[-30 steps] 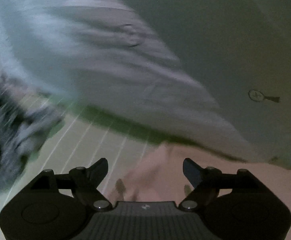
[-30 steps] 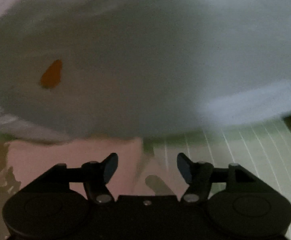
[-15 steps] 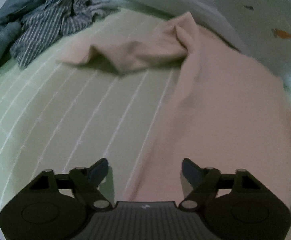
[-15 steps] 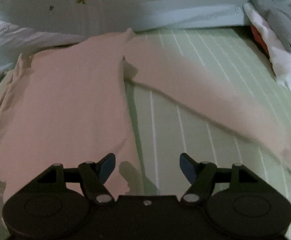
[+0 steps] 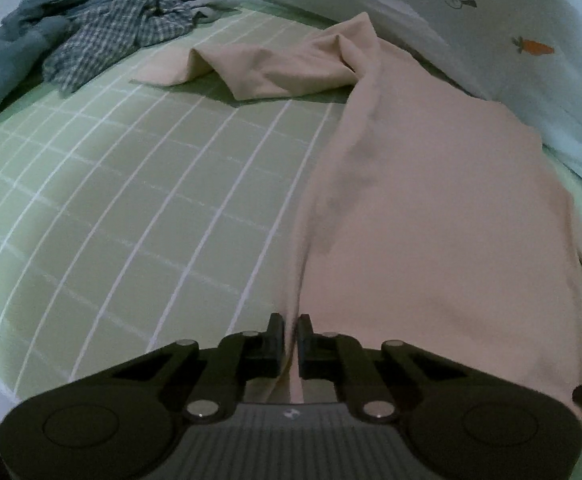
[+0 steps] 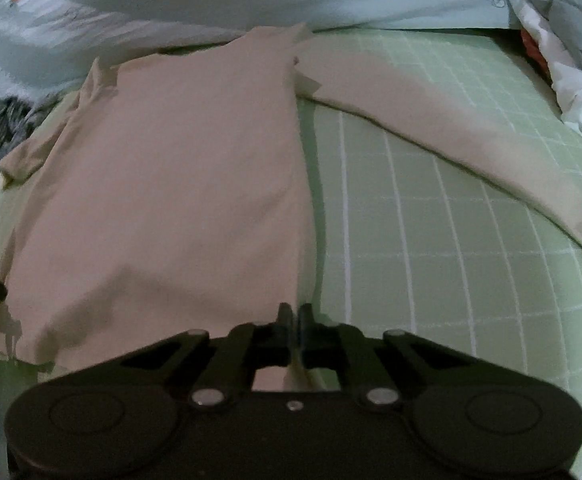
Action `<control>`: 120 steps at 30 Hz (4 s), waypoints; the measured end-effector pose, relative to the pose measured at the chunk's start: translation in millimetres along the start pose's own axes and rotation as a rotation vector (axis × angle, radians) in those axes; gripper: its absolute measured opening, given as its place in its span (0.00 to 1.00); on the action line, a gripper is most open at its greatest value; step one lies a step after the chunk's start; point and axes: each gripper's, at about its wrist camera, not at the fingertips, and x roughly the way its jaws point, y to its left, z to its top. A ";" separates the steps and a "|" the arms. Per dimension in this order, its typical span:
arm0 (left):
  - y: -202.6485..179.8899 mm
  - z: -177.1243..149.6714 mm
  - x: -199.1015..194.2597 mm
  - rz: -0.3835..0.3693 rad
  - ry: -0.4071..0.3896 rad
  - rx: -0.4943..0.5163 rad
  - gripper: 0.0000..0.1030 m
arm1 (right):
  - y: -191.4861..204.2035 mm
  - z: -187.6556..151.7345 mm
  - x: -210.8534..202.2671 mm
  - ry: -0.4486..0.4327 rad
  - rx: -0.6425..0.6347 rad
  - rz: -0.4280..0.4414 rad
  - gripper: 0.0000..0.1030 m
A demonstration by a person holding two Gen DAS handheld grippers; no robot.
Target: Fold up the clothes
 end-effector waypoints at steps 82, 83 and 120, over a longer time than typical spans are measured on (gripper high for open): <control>130.8 227.1 -67.5 -0.131 -0.414 0.126 0.23 | 137.4 69.0 86.9 -0.087 0.255 -0.286 1.00; 131.9 223.2 -62.1 -0.130 -0.390 0.105 0.33 | 137.6 68.7 86.9 -0.088 0.253 -0.286 1.00; 138.5 301.2 84.7 -0.171 -0.196 -0.033 0.02 | 146.1 72.0 95.1 -0.153 0.351 -0.371 1.00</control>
